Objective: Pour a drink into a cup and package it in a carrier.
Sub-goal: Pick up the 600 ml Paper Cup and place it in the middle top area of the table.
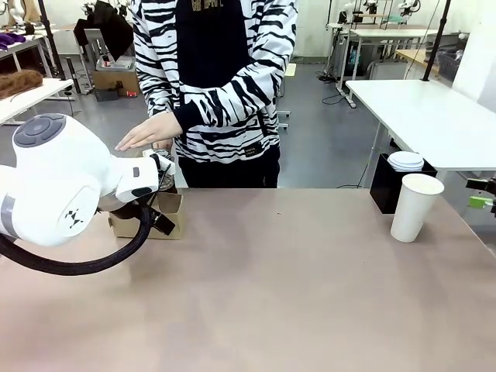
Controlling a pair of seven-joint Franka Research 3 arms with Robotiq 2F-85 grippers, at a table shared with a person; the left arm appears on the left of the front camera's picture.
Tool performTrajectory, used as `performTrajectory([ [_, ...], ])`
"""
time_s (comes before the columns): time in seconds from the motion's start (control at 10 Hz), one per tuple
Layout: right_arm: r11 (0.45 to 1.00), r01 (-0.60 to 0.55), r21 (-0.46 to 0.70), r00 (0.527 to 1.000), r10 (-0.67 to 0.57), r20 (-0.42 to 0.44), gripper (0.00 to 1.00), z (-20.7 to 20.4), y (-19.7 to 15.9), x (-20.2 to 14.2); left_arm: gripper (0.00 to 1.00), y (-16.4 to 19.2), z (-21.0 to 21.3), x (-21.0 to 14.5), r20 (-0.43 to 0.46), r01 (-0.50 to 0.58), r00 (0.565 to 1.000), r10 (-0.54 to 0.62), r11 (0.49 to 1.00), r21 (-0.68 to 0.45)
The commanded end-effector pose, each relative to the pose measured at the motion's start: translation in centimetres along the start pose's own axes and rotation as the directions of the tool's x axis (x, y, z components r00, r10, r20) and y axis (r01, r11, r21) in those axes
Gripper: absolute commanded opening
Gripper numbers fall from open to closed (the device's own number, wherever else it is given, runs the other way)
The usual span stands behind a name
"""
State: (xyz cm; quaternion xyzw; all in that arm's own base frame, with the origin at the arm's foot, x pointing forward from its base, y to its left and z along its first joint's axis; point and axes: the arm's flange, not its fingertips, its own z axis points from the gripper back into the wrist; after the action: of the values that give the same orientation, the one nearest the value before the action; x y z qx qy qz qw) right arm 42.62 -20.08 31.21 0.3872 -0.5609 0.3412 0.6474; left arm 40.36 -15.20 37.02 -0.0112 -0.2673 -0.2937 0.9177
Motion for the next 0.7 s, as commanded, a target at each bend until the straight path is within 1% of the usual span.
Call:
performTrajectory([
  [0.0, 0.999, -0.027, 0.017, 0.997, 0.026, 0.074, 1.0, -0.7, -1.1, -1.7, 1.0, 0.0, 0.0, 0.0, 0.001, 0.0, 1.0, 0.0, 1.0, -0.001],
  [0.1, 0.999, -0.029, 0.022, 0.996, 0.027, 0.085, 1.0, -1.3, -1.1, -2.4, 1.0, 0.0, 0.0, 0.0, 0.001, 0.0, 1.0, 0.0, 1.0, -0.001],
  [0.2, 0.999, -0.041, 0.014, 0.996, 0.04, 0.079, 1.0, -2.1, -1.1, -3.0, 1.0, 0.0, 0.0, 0.0, 0.001, 0.0, 1.0, 0.0, 1.0, -0.001],
  [0.3, 0.999, -0.041, -0.007, 0.999, 0.041, 0.03, 1.0, -2.0, -0.7, -2.3, 1.0, 0.0, 0.0, 0.0, 0.001, 0.0, 1.0, 0.0, 1.0, -0.001],
  [0.4, 1.0, 0.006, 0.023, 0.998, -0.007, 0.06, 1.0, -1.6, -0.4, -3.2, 1.0, 0.0, 0.0, 0.0, 0.001, 0.0, 1.0, 0.0, 1.0, -0.001],
  [0.6, 1.0, 0.002, 0.025, 0.999, -0.004, 0.05, 1.0, -2.0, -0.5, -3.4, 1.0, 0.0, 0.0, 0.0, 0.001, 0.0, 1.0, 0.0, 1.0, -0.001],
])
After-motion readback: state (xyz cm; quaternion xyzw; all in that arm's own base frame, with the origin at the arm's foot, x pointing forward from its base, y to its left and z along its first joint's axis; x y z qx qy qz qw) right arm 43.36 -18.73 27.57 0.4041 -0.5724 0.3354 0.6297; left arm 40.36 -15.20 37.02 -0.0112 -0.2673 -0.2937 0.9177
